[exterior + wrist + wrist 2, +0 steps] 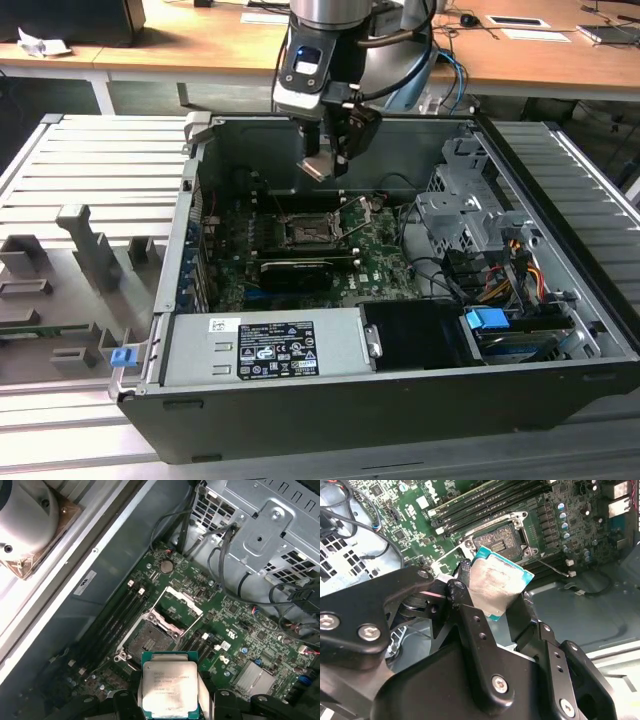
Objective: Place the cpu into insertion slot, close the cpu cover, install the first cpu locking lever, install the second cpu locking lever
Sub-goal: 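Place the cpu into insertion slot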
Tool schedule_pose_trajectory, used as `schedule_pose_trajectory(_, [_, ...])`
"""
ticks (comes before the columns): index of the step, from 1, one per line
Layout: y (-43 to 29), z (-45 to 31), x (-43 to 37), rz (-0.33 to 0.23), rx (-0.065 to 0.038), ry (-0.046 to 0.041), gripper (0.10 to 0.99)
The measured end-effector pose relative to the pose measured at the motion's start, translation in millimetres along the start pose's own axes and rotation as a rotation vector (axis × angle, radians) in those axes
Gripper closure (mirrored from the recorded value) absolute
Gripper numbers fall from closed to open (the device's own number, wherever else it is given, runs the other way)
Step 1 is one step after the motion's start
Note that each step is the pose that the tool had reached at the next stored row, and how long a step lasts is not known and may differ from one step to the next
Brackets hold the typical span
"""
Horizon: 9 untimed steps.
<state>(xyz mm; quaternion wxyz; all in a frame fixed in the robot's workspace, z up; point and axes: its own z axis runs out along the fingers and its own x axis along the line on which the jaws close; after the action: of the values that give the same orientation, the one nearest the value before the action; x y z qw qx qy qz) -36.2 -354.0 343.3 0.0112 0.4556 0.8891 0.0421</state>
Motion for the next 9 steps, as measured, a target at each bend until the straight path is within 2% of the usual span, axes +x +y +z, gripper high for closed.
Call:
schedule_pose_trajectory(4, [-0.1,1.7,0.0,0.047,-0.001,-0.0040,0.553])
schedule_pose_trajectory(9, [-0.3,3.9,-0.1,0.068,-0.001,-0.0057,0.553])
